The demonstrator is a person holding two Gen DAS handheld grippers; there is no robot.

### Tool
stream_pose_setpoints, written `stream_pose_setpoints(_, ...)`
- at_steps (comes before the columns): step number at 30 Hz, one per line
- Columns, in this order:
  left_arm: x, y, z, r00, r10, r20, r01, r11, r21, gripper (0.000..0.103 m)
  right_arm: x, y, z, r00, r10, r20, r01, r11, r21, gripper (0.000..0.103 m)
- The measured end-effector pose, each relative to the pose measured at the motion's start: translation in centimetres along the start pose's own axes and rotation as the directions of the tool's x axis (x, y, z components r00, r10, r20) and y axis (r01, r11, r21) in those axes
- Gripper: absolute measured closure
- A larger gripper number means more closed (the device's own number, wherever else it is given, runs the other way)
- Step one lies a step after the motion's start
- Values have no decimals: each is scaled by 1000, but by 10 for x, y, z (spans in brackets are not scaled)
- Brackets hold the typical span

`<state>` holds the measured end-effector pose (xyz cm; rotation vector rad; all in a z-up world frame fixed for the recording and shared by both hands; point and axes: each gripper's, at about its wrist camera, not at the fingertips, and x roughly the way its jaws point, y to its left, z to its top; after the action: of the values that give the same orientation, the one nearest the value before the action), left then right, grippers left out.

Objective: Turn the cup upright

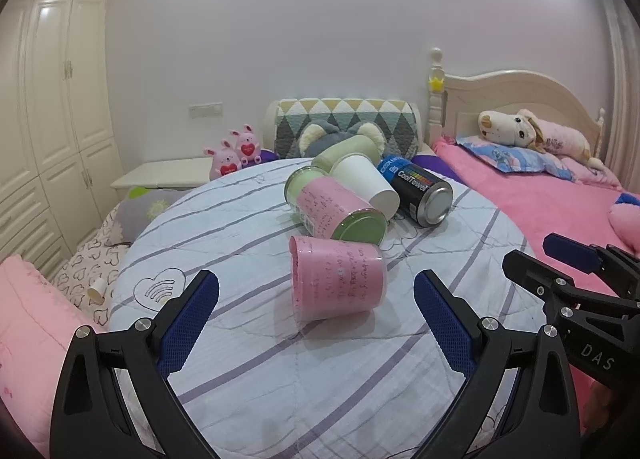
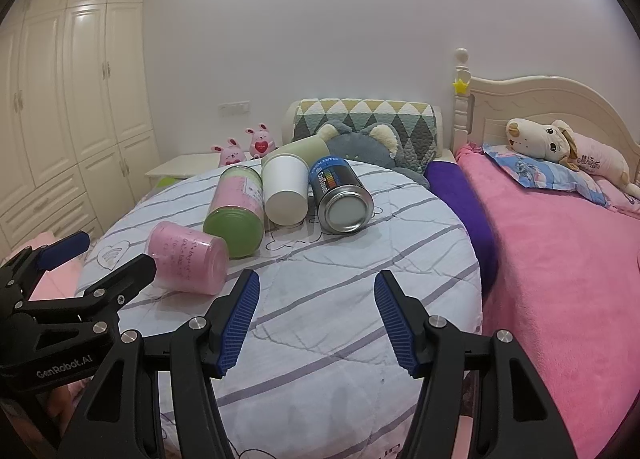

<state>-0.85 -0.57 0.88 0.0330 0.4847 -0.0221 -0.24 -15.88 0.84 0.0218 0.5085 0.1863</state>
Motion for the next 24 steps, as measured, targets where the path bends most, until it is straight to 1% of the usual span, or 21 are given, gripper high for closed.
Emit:
stream_pose_setpoints(8,7,3,4,1000,-1,-16,1,1000,0,4,6,3,3,1000,4,-15,-4,1000,-5,41)
stream_pose_setpoints(15,21,6,12,999,-4,-37,4,1000,1,4,21,5,14,999,17,-37,-17,1000,-14,41)
stream_pose_setpoints(21,37,12,25,998,-11,-69,11,1000,7,4,39,5,26,996,48,-77,-49,999,-19,41)
stream_pose_setpoints(24,50,16,32,994,-25,-110,25,1000,2,4,49,7,34,994,57,-91,-60,998,-34,41)
